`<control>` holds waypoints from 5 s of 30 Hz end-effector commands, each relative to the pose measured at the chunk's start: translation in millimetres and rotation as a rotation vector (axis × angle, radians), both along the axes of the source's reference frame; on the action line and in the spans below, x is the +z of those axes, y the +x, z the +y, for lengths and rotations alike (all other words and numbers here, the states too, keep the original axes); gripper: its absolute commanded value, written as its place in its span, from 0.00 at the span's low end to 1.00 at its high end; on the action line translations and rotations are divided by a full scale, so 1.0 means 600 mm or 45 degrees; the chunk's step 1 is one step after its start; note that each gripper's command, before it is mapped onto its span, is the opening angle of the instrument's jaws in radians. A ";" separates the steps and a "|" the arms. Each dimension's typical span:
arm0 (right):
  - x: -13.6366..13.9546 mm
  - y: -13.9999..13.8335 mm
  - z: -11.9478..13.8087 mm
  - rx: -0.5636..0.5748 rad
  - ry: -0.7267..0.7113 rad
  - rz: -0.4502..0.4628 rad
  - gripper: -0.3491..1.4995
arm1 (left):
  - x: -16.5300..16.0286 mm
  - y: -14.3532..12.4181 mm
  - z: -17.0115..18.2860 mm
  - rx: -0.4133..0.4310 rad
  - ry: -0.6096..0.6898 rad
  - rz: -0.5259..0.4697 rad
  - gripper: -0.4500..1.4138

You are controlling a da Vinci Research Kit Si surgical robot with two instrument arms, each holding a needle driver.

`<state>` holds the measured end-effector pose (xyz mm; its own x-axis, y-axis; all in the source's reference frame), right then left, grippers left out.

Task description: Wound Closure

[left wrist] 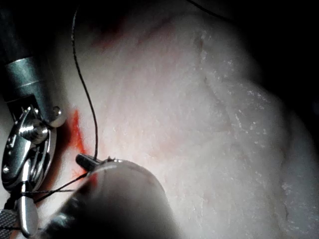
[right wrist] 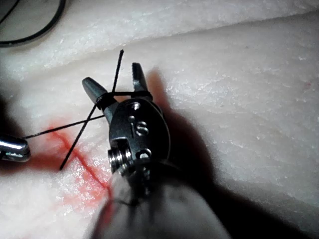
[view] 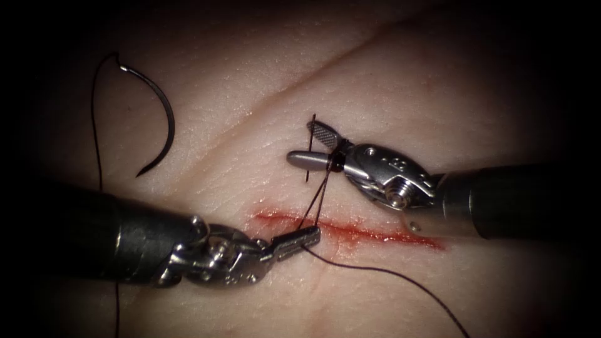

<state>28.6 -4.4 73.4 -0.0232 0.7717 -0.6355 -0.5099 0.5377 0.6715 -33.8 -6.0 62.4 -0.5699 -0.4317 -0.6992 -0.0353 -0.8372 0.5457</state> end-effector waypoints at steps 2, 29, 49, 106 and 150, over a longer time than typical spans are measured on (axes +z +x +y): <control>0.0004 0.0019 0.0001 -0.006 0.004 0.000 0.79 | 0.0008 -0.0007 -0.0007 -0.002 0.007 -0.002 0.00; -0.0073 0.0019 -0.0133 -0.055 -0.231 -0.200 0.00 | -0.0050 0.0132 0.0211 -0.097 0.188 0.010 0.00; -0.0116 0.0031 -0.0265 -0.045 -0.381 -0.367 0.00 | 0.0019 0.0177 0.0474 -0.256 0.224 0.128 0.00; -0.0162 0.0033 -0.0417 -0.143 -0.484 -0.392 0.00 | 0.0293 0.0191 0.0769 -0.667 -0.121 0.328 0.00; -0.0232 0.0016 -0.0404 -0.212 -0.492 -0.215 0.97 | 0.0075 0.0060 0.0512 -0.406 0.275 -0.075 0.00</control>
<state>29.1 -27.8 59.2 0.2074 0.4596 -0.8636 -0.4819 0.8162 0.3186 -29.7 24.0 65.8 -0.5890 -0.0808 -0.8041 -0.3367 -0.8800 0.3350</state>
